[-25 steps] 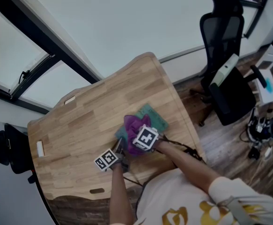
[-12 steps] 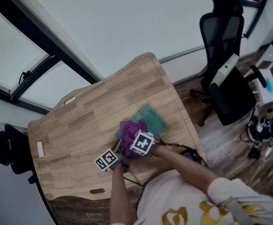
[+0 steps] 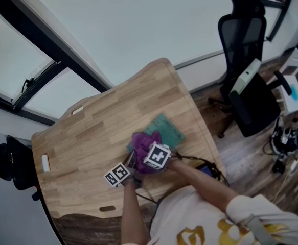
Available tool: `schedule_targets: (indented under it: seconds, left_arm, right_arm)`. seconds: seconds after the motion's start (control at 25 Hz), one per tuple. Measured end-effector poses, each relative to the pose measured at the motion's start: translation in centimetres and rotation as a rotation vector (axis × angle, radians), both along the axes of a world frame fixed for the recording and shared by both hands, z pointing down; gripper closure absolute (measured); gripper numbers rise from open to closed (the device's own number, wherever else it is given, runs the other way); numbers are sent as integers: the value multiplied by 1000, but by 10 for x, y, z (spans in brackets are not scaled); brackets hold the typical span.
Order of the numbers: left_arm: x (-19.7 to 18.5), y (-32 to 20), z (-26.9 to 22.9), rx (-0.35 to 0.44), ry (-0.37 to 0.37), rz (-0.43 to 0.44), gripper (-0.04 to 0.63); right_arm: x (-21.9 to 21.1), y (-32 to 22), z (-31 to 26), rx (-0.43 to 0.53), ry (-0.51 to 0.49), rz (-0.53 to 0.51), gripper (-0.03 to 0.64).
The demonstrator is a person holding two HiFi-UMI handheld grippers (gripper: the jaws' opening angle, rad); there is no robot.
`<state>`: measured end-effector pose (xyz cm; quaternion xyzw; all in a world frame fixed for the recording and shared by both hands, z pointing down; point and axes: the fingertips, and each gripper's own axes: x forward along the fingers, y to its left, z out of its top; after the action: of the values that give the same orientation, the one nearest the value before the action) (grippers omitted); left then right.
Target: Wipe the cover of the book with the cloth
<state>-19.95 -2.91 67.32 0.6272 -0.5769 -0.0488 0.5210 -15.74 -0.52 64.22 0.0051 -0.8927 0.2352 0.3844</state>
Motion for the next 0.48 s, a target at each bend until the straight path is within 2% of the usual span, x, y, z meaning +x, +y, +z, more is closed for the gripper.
schedule_targets:
  seconds: [0.36, 0.48]
  left_arm:
    - [0, 0, 0, 1, 4, 2, 486]
    - [0, 0, 0, 1, 5, 2, 487]
  right_arm:
    - [28, -44, 2, 18, 17, 124, 541]
    - [46, -64, 14, 48, 72, 178, 541]
